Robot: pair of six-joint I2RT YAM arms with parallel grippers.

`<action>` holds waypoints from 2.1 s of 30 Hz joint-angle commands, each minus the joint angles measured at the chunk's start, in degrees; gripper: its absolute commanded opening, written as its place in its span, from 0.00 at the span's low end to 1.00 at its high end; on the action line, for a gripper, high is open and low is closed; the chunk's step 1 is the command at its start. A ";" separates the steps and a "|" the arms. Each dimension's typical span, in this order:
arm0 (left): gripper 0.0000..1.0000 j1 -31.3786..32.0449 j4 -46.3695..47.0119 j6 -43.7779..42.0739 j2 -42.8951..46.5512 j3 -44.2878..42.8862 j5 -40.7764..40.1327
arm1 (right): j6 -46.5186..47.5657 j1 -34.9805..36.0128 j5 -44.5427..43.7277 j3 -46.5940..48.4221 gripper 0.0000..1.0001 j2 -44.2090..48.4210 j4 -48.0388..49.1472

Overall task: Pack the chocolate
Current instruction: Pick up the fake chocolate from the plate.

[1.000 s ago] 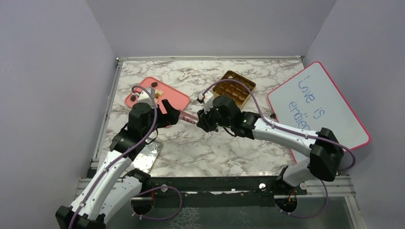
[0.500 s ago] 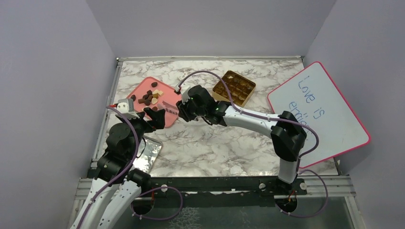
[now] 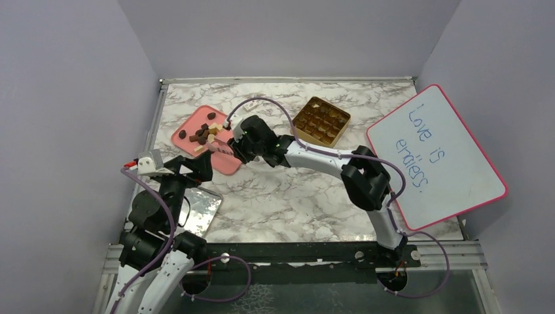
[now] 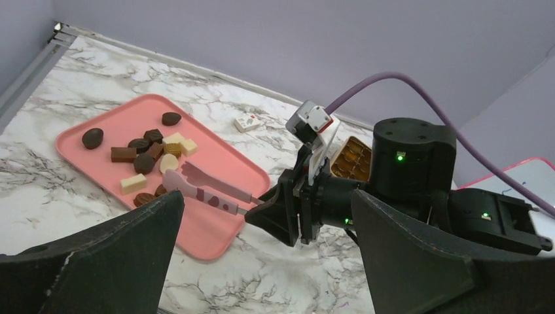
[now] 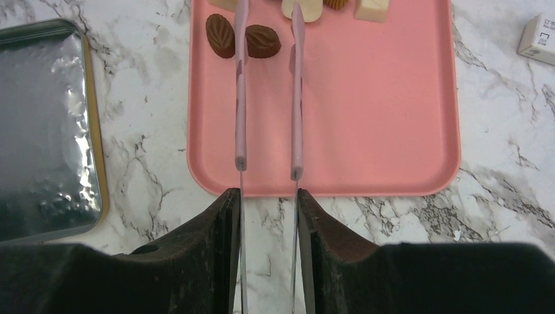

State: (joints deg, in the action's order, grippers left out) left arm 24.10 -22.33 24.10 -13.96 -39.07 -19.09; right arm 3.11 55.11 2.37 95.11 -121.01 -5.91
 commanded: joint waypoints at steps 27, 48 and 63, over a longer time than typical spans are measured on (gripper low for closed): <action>0.99 -0.19 1.41 -1.20 0.79 0.76 -2.53 | 4.58 0.96 1.84 11.50 0.40 -10.19 -4.59; 0.99 -0.19 1.41 -1.14 0.48 0.90 -2.62 | 5.50 0.96 -1.73 9.30 0.29 -7.94 -4.46; 0.99 -0.17 1.37 -1.06 0.33 0.91 -2.53 | 4.24 0.96 -4.33 0.89 0.26 -0.70 -2.01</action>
State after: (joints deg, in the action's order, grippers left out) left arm 24.10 -22.00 23.66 -13.45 -38.54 -20.64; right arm 7.92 55.55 0.49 98.00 -126.45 -10.17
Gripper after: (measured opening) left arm 0.990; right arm 0.283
